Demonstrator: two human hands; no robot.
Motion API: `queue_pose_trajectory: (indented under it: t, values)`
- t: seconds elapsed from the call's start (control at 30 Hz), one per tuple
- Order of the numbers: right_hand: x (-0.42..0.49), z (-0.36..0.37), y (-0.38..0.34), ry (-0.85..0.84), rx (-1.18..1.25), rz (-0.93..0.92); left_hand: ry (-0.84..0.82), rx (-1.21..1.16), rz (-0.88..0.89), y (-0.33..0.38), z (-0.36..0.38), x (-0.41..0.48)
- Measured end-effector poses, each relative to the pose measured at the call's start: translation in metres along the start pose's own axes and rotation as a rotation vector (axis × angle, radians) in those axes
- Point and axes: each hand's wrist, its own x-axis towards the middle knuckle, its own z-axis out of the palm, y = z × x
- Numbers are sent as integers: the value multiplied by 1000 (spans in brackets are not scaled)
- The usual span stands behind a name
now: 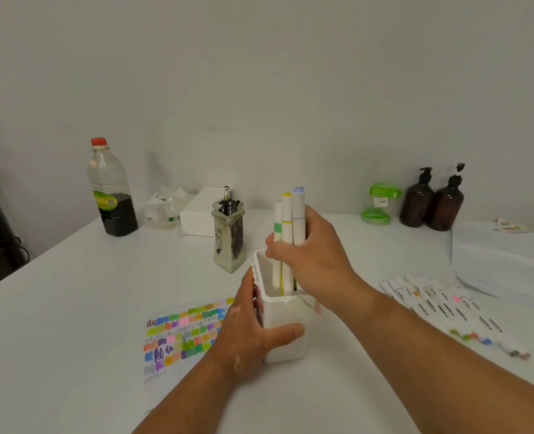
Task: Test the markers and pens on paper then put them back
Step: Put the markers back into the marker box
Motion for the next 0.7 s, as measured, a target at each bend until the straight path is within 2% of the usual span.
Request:
queue_pose_trajectory:
  t: [0.2,0.43,0.5,0.6,0.67,0.7]
  values:
    - [-11,-5,3,-156,-179,-55,11,-7,7,-4,2,1]
    - [-26,-25,5,-180,-112,-80,-36,9,20,-2,11,6]
    - [-28,-42,4,-113,16,-97,-69,19,34,0,16,10]
    - [-24,-93,14,181,183,-22,-106,1,17,5,23,17]
    - [-25,-129,33,275,-42,125,-119,-23,16,6,29,21]
    - [-28,-142,45,230,-266,213,-123,-34,16,6,32,23]
